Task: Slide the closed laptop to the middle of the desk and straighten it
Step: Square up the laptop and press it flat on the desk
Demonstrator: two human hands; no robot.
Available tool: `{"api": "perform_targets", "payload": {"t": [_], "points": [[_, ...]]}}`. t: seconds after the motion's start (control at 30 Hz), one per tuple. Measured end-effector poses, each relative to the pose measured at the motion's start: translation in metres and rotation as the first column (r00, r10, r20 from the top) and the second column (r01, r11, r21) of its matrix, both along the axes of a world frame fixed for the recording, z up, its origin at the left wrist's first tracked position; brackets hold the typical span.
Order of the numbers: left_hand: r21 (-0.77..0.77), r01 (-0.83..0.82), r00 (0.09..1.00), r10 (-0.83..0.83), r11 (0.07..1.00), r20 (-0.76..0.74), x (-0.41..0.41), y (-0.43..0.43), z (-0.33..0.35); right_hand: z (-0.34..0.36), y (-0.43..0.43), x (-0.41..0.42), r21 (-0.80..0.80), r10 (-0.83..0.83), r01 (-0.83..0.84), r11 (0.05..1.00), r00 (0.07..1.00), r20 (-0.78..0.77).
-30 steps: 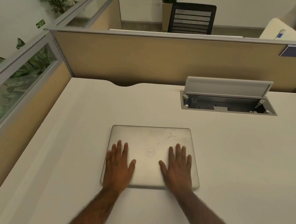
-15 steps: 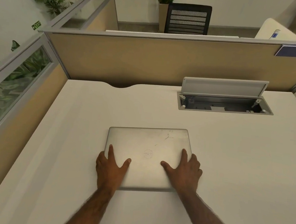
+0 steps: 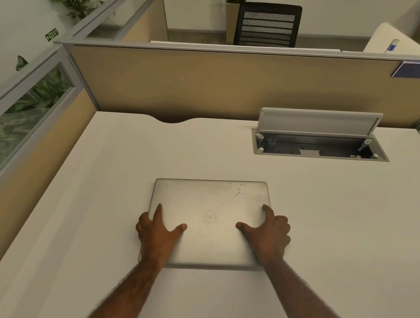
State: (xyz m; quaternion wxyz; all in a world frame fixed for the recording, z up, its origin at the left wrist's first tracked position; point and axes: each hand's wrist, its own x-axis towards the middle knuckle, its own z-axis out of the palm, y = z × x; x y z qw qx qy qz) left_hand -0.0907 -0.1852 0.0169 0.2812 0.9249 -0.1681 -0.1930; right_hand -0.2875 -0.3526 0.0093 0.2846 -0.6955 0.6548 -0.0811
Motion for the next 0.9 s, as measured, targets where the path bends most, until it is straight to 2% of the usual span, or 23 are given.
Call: {"api": "perform_targets", "payload": {"t": [0.57, 0.73, 0.9], "points": [[-0.031, 0.023, 1.0, -0.024, 0.999, -0.003, -0.002, -0.001, -0.007, 0.003, 0.001, -0.009, -0.066, -0.01, 0.011, 0.998, 1.0, 0.015], [-0.012, 0.056, 0.998, -0.056, 0.998, 0.029, -0.005, 0.005, -0.007, -0.001, 0.005, -0.015, -0.11, 0.04, -0.041, 0.993, 0.999, -0.012], [-0.041, 0.043, 0.999, -0.043, 0.998, -0.004, 0.001, 0.005, -0.007, 0.002, 0.002, -0.013, -0.081, -0.004, 0.007, 0.997, 1.0, 0.028]]}}
